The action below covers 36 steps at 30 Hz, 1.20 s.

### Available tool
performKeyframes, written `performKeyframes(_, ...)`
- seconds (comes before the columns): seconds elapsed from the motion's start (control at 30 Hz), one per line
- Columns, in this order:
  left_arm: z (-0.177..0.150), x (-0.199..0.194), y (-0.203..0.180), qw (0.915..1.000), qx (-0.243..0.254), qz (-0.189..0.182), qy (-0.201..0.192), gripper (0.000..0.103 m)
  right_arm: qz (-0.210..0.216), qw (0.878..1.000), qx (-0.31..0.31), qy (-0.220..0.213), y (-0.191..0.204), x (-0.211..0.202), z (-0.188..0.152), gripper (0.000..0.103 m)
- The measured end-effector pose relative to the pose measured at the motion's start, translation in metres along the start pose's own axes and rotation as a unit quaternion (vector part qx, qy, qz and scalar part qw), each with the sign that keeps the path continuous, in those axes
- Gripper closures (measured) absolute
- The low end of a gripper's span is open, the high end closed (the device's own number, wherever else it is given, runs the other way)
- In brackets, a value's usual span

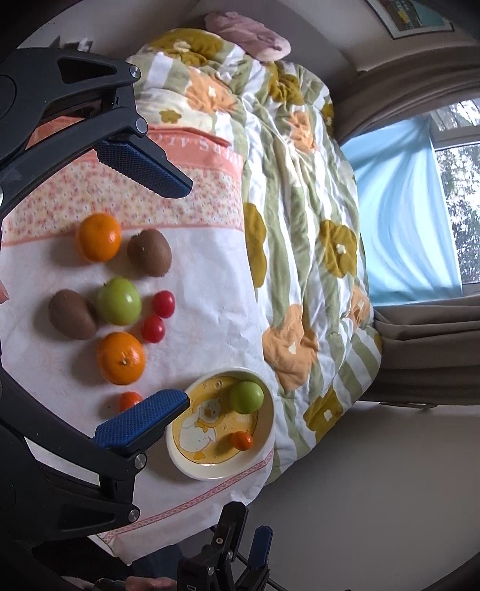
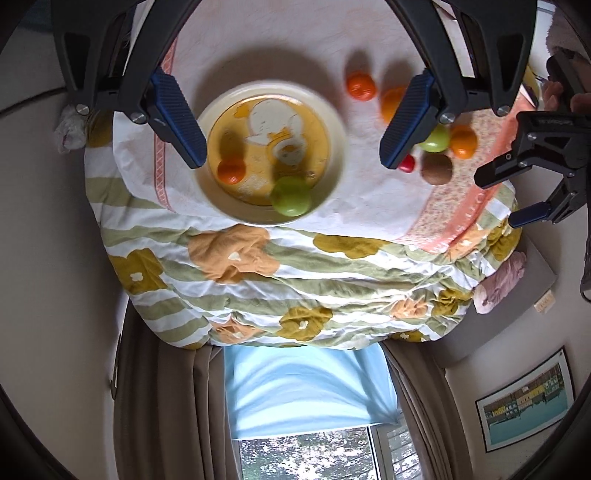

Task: Organize fruits
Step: 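Grasp the large orange with the left tool while the right tool grasps a kiwi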

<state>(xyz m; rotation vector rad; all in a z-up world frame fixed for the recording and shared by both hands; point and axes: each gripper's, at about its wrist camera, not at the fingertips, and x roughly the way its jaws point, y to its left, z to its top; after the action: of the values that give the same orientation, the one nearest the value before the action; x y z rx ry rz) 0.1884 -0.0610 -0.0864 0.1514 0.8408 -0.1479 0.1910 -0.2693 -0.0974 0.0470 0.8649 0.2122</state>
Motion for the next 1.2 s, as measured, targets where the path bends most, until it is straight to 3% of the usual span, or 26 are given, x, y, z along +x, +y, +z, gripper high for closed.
performKeyframes(0.23,-0.033,-0.017,0.043,0.9999,0.01,0.002,0.009,0.0,-0.031,0.999,0.015,-0.003,0.054,-0.019,-0.024,0.009)
performKeyframes(0.53,-0.08,-0.013,0.081,0.9986,0.038,-0.026,0.027,0.0,-0.011,0.999,0.045,0.015,0.107,-0.007,-0.065,0.009)
performKeyframes(0.83,-0.111,0.029,0.099,0.9913,0.093,-0.078,0.051,0.0,-0.011,0.996,0.082,0.043,0.148,0.029,-0.104,0.009)
performKeyframes(1.2,-0.113,0.094,0.093,0.9774,0.156,-0.125,0.069,0.0,-0.006,0.986,0.159,0.058,0.16,0.074,-0.126,0.009)
